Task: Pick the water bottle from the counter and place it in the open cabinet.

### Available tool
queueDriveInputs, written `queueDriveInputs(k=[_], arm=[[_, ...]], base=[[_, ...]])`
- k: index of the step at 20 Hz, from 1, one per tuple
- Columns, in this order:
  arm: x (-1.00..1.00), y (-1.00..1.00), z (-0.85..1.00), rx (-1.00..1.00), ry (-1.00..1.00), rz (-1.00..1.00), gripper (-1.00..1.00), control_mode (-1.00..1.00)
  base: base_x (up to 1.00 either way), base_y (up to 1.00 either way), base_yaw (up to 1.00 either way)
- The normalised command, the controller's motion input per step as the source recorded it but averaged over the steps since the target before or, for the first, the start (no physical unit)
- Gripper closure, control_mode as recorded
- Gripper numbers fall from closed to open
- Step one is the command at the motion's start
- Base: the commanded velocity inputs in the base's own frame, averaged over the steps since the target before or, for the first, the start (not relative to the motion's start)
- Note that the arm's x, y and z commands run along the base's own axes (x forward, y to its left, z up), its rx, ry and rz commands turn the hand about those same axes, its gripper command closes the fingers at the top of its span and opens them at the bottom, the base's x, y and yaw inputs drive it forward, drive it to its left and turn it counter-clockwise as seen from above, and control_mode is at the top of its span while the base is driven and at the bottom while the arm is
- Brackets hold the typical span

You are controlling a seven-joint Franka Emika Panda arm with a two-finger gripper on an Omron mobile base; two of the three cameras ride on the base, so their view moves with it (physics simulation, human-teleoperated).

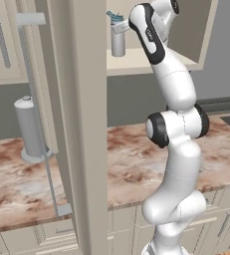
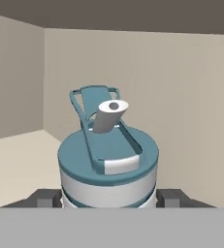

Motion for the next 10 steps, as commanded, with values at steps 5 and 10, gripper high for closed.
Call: queueDriveInputs(k=[5, 10], arm=[[0.00, -0.06, -0.14, 0.02, 0.00, 0.00, 1.00, -1.00], [0.00, -0.14, -0.52, 0.06, -0.01, 0.00, 1.00, -1.00]], base=[[0.00, 0.00, 0.00], [0.00, 0.00, 0.00]])
